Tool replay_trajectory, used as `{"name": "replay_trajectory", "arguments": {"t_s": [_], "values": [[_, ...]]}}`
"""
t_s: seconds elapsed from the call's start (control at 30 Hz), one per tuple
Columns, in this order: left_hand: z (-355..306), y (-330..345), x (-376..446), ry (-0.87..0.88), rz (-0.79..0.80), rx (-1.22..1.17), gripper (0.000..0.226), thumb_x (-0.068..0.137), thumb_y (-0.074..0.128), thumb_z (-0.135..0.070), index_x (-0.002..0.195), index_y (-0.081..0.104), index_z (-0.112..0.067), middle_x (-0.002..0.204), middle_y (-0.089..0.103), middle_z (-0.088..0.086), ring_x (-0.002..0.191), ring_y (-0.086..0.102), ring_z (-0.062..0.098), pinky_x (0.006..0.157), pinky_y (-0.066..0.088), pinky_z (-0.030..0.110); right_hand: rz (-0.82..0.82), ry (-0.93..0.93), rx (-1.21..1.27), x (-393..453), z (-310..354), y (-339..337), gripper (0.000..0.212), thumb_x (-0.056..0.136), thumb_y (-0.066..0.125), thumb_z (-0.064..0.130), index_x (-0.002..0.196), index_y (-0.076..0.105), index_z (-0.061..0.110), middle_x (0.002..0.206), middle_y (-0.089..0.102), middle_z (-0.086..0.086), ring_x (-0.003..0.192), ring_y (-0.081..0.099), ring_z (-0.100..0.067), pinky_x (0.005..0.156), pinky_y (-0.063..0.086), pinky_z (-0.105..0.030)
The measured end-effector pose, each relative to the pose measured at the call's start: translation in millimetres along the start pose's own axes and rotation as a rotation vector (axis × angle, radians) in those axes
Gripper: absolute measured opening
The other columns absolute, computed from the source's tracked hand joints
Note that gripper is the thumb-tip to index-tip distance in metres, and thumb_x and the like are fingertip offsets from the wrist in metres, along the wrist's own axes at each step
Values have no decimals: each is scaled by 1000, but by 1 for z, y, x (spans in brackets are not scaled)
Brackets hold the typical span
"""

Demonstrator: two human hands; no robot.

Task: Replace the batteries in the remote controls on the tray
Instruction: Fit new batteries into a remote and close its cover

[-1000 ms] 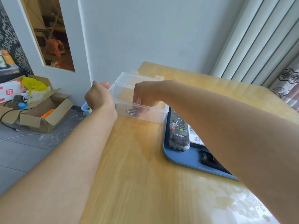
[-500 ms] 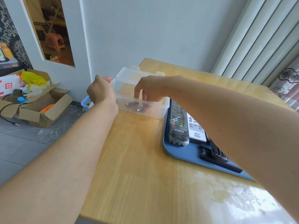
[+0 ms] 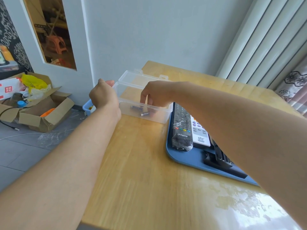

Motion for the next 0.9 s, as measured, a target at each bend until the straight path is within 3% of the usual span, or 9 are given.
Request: {"name": "replay_trajectory", "arguments": {"t_s": [0.17,0.3,0.4,0.5,0.57,0.7,0.8,0.9], "values": [[0,0,0,7,-11,8,40,101,40,-29,79,73,-24,90,69,-5,89,65,18,81,55,34,7,-5,24,0,-1,0,44,86,48,-2,105,68,32,92,70,8,91,64,-20,57,42,-24],[0,0,-1,4,-16,13,40,102,40,-30,82,74,-24,90,68,-5,90,65,18,82,55,34,17,-9,53,2,2,2,36,84,71,15,113,70,35,85,70,12,97,65,-19,71,47,-27],[1,1,-3,12,-20,18,40,102,40,-30,88,76,-22,92,68,-6,86,62,15,80,54,32,30,-48,89,5,6,4,44,78,81,25,119,68,37,89,77,9,93,65,-10,74,47,-26],[0,1,-3,29,-16,26,41,102,39,-30,83,75,-24,94,67,-6,91,63,16,81,55,32,42,-87,111,8,12,3,47,77,85,30,120,69,40,96,77,9,68,63,10,77,49,-25],[0,1,-1,38,-23,25,42,102,40,-30,78,73,-25,95,68,-5,95,65,18,83,56,33,46,-114,131,9,17,2,40,75,87,31,111,73,40,98,76,9,49,56,14,72,50,-22],[1,2,1,38,-23,43,42,102,41,-29,75,72,-26,90,66,-7,92,63,18,74,53,29,53,-104,85,13,24,-1,20,77,85,29,95,77,31,95,77,6,51,65,4,74,58,-25],[2,3,1,44,-22,53,42,101,41,-29,73,72,-26,90,66,-7,92,63,19,82,54,34,131,-48,4,15,24,0,27,75,85,42,98,77,28,90,78,5,65,74,-9,75,59,-25],[3,2,1,41,-15,30,40,101,41,-29,74,72,-26,88,66,-6,88,63,18,75,54,33,160,-42,-64,12,27,-2,25,82,78,44,101,77,27,72,73,12,63,73,-8,75,57,-25]]}}
Point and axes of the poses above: each hand's wrist, its own x-axis towards the middle knuckle, its own y-axis out of the palm, z = x × y, the point moved 7 cm from there along x, towards the middle knuckle
